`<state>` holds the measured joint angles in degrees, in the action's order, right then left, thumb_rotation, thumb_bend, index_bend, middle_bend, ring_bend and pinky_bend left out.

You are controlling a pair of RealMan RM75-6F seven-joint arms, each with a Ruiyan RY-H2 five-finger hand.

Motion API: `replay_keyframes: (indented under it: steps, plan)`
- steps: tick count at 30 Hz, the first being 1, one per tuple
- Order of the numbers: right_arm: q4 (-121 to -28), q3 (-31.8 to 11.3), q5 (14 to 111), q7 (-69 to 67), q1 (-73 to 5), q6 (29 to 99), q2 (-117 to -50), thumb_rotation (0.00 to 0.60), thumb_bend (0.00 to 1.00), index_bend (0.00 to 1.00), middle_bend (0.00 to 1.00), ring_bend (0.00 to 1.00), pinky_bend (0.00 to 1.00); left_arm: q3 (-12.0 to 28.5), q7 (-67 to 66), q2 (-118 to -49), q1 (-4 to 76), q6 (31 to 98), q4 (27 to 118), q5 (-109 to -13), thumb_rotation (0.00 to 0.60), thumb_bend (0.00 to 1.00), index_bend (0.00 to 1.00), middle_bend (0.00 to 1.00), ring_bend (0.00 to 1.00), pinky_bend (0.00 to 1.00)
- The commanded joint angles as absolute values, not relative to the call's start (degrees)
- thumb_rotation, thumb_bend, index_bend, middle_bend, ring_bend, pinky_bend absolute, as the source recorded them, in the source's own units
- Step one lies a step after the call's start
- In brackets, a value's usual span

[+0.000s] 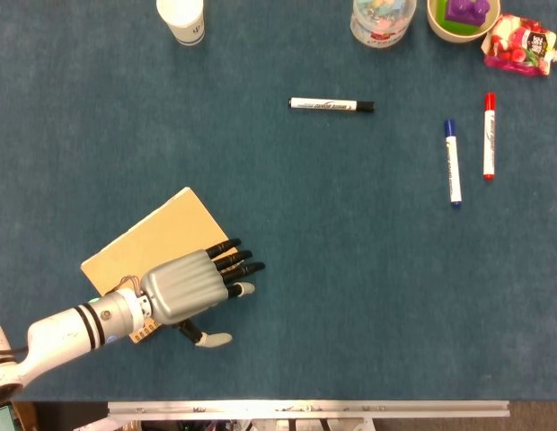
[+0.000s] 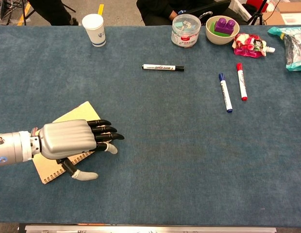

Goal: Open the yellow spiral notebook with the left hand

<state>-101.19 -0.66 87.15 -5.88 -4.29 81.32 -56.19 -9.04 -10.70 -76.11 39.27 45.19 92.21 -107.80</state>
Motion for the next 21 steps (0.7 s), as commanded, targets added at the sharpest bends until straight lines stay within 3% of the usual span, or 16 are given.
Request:
replay_keyframes:
  steps: [1,21]
  plan:
    - [-101.23,-0.65,87.06,-5.77,-4.24,81.30,-56.17,0.600,0.39,0.36,0.32,0.22,0.29,-8.70,-12.54,-76.69,39.25,44.21,92.07,-106.02,0.000,0.24,0.19,0.00,0.00,0.00]
    - [-101.54,-0.53,87.19,-5.65,-3.72,81.73,-55.95,0.600,0.39,0.36,0.32,0.22,0.29,-6.71,-20.33,-77.46,39.15,43.96,88.28,-98.31,0.000,0.23,0.20,0.00,0.00,0.00]
